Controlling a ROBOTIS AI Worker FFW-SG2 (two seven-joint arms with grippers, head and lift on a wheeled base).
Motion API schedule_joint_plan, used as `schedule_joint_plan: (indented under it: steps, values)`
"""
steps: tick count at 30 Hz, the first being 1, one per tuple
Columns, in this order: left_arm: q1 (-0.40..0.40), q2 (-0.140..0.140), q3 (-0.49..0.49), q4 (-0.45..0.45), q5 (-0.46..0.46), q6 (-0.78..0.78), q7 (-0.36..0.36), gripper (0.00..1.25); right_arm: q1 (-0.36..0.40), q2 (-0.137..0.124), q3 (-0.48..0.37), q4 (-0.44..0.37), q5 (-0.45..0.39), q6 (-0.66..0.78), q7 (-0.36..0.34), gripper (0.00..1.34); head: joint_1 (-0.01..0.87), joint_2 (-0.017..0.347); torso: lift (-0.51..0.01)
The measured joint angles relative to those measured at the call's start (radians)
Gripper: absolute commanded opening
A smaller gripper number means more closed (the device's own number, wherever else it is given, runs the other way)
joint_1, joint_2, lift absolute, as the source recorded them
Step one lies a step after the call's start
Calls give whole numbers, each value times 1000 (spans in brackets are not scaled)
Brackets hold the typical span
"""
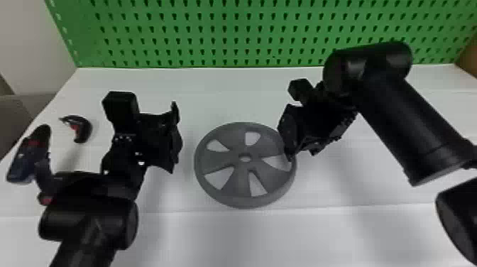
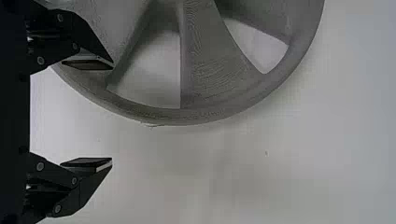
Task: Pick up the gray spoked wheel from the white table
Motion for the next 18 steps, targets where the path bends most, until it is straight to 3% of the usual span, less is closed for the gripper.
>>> schedule_joint_plan:
  steps: [7, 12, 15, 18]
  values:
    - [0, 0, 0, 0, 0, 0, 0, 1120, -12, 30, 4, 25, 46, -2, -8, 815, 767, 35, -107]
    - [0, 0, 0, 0, 0, 1, 0, 1120, -26, 46, -4, 32, 51, -13, -89, 815, 767, 35, -107]
    - [0, 0, 0, 0, 0, 4, 0, 1120, -32, 53, -12, 35, 1, -26, -193, 815, 767, 35, -107]
    - [0, 0, -1, 0, 0, 5, 0, 1120, -33, 58, -27, 53, -112, -48, -346, 815, 767, 35, -107]
